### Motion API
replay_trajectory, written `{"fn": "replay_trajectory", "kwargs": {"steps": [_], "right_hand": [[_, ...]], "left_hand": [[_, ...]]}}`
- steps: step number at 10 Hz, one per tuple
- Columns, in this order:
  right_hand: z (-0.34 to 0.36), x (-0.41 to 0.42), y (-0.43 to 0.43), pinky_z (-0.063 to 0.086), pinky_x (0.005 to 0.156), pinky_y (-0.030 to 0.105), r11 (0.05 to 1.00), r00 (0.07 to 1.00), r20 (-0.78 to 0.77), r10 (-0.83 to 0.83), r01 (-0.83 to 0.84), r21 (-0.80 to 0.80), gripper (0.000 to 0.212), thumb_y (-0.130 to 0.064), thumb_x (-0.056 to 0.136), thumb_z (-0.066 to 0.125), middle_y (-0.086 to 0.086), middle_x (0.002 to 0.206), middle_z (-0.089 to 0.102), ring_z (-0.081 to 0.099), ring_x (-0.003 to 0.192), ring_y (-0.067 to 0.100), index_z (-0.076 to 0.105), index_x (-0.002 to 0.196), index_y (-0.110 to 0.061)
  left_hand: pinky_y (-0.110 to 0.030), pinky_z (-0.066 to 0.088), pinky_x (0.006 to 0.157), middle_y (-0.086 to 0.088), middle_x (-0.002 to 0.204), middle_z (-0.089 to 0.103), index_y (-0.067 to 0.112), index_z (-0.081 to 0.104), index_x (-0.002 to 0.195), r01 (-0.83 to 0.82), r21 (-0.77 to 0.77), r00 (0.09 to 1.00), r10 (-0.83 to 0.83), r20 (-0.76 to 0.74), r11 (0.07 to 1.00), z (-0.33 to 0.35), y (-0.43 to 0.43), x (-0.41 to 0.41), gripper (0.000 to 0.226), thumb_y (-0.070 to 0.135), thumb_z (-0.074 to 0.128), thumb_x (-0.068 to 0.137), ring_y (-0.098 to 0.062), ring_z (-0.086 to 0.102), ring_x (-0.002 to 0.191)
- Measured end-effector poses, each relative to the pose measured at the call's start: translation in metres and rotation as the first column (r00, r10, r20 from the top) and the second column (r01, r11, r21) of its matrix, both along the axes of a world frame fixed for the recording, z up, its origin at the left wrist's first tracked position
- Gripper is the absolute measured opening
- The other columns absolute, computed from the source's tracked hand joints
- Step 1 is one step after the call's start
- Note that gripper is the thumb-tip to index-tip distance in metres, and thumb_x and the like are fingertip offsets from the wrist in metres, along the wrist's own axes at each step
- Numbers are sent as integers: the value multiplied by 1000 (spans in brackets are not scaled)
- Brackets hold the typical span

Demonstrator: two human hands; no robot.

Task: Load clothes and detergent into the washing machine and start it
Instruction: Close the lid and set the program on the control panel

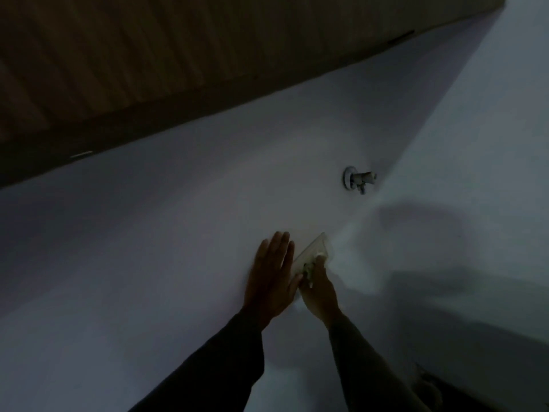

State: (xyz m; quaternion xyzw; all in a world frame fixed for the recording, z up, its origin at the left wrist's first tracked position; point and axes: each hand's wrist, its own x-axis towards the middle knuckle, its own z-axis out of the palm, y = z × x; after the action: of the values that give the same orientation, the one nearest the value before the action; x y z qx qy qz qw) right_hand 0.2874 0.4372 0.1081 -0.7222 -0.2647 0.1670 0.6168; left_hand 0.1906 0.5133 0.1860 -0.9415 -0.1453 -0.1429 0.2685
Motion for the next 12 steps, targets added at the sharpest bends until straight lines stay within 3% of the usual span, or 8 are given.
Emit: {"fn": "replay_trajectory", "kwargs": {"steps": [1, 2, 4, 5, 6, 8, 10, 12], "right_hand": [[4, 6, -8, 55, 87, 30, 991, 991, -24, 130, -130, -19, 78, -20, 100, 51, 19, 147, 42, 56, 122, 32, -4, 154, -18], [8, 12, -15, 50, 92, 29, 991, 989, -67, 130, -132, -36, 72, -22, 97, 57, 16, 143, 47, 53, 124, 31, 13, 153, -14], [-4, 6, -39, 42, 69, 5, 998, 997, -32, 68, -69, -17, 69, -23, 81, 78, 2, 136, 54, 51, 111, 8, 38, 138, -17], [-5, 1, -58, 44, 97, 22, 998, 1000, -26, 9, -11, -65, 87, -31, 76, 81, -7, 140, 45, 43, 128, 13, 31, 146, -17], [-10, 2, -77, 49, 102, 42, 994, 1000, 8, -16, 17, -112, 101, -48, 68, 80, 1, 151, 40, 48, 130, 20, 26, 149, -24], [3, -6, -133, 29, 111, 29, 968, 988, 147, -40, 75, -240, 84, -37, 87, 70, 4, 157, 30, 31, 142, 23, 22, 153, -14], [8, -16, -198, 34, 114, 37, 943, 977, 192, -95, 149, -296, 76, -37, 90, 65, 6, 154, 32, 34, 141, 26, 26, 151, -13], [6, -31, -271, 30, 118, 40, 888, 954, 259, -151, 246, -387, 79, -37, 92, 61, 6, 160, 21, 25, 146, 23, 18, 154, -14]], "left_hand": [[-49, 9, 122, -16, 164, 10, 3, 25, 154, -7, 20, 1000, 7, -10, 1000, 4, -3, 0, 77, 54, 19, 96, -31, 5, 153], [-48, 9, 120, -17, 162, 17, 3, 30, 152, 0, 7, 1000, 0, -1, 1000, 7, -5, 0, 79, 55, 22, 93, -32, 12, 151], [-54, 22, 120, -21, 156, 33, 2, 41, 147, -6, -38, 1000, 7, 15, 999, 8, -16, -4, 78, 56, 22, 93, -36, 29, 146], [-54, 27, 117, -20, 152, 40, 4, 47, 144, -11, -45, 999, 12, 32, 999, 5, -21, -7, 75, 55, 25, 93, -37, 37, 142], [-53, 25, 116, -18, 151, 44, 6, 48, 143, -3, -49, 999, 5, 46, 999, 4, -28, -8, 73, 55, 29, 93, -36, 39, 140], [-54, 32, 115, -15, 152, 42, 10, 46, 145, 94, -110, 991, -83, 103, 990, 5, -68, -8, 67, 54, 32, 96, -32, 36, 143], [-55, 31, 114, -16, 156, 33, 9, 37, 150, 134, -243, 987, -108, 119, 961, -10, -131, -9, 75, 59, 15, 99, -34, 32, 145], [-50, 23, 116, -16, 153, 41, 8, 42, 148, 240, -288, 969, -211, 126, 927, -26, -201, -9, 71, 55, 29, 96, -32, 36, 143]]}}
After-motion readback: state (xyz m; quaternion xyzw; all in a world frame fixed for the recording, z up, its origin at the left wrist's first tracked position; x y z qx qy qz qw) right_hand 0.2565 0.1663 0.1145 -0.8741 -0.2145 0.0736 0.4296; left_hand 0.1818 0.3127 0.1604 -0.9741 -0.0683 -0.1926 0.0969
